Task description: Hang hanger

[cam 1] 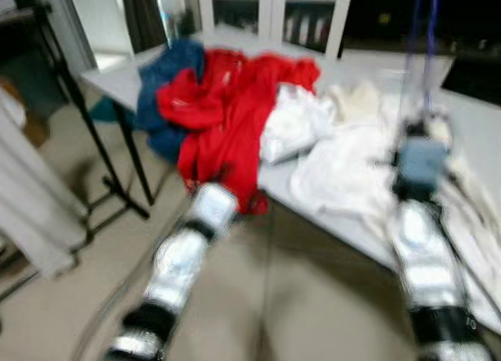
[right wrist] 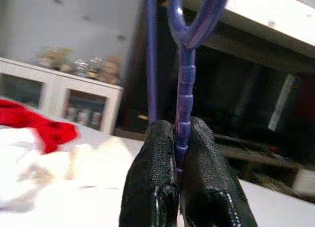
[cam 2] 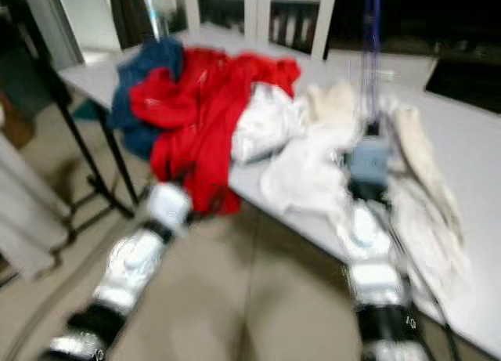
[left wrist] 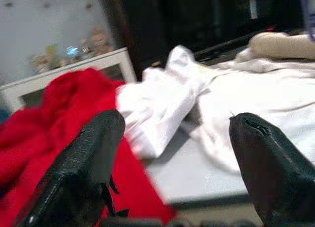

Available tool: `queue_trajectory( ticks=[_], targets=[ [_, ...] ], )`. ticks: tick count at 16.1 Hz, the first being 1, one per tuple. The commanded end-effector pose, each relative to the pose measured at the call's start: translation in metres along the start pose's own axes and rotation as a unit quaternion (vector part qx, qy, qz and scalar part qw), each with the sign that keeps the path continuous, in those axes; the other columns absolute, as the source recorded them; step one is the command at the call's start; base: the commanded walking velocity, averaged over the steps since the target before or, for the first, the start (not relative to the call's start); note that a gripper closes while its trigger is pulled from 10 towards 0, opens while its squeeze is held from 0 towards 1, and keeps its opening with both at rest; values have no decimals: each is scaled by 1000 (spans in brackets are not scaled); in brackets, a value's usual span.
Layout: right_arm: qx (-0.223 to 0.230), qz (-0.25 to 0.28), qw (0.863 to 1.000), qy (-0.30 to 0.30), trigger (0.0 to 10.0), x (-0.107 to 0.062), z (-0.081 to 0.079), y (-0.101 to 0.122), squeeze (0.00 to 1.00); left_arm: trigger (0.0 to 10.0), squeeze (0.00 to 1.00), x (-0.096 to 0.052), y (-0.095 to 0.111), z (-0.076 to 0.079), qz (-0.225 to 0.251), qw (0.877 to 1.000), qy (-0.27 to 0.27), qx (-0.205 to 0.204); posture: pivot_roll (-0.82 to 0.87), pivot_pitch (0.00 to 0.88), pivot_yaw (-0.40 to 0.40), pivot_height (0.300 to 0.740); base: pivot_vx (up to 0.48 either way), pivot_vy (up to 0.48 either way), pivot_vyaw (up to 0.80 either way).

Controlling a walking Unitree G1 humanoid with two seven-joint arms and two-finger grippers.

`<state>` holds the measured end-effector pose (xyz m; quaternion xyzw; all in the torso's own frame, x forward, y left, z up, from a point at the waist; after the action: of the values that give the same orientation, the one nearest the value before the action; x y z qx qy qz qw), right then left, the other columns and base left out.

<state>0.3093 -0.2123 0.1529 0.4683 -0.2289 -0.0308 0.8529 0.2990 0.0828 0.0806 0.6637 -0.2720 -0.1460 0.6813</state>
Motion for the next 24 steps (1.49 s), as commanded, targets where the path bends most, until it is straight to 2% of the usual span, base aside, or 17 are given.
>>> queue_trajectory(
  ticks=[1, 10, 24],
  targets=[
    [10, 19, 1000, 2, 10000, 4, -4, 12, 0, 10000, 212, -3, 4, -12, 1, 1000, 11, 14, 159, 0, 25, 740, 251, 0, 0],
    [10, 18, 1000, 5, 10000, 5, -6, 12, 0, 10000, 224, -3, 3, -11, -1, 1000, 8, 20, 163, 0, 21, 740, 0, 0, 0],
    [8, 15, 1000, 7, 10000, 2, -5, 11, 0, 10000, 220, -4, 1, -8, -3, 1000, 5, 19, 158, 7, 22, 740, 309, -347, 0]
  ],
)
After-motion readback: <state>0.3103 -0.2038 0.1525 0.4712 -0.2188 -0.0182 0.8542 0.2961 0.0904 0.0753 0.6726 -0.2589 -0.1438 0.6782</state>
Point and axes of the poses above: a point about 5 cm out from each wrist's last joint towards the gripper, its own x axis pointing out of the wrist towards the gripper, its own y axis along the axis of the wrist's last joint, z = x × y, the point moved 1 cm from there along x, pointing out of the wrist towards the gripper, and after that the axes turned 15 degrees about -x, right-handed, at the moved point
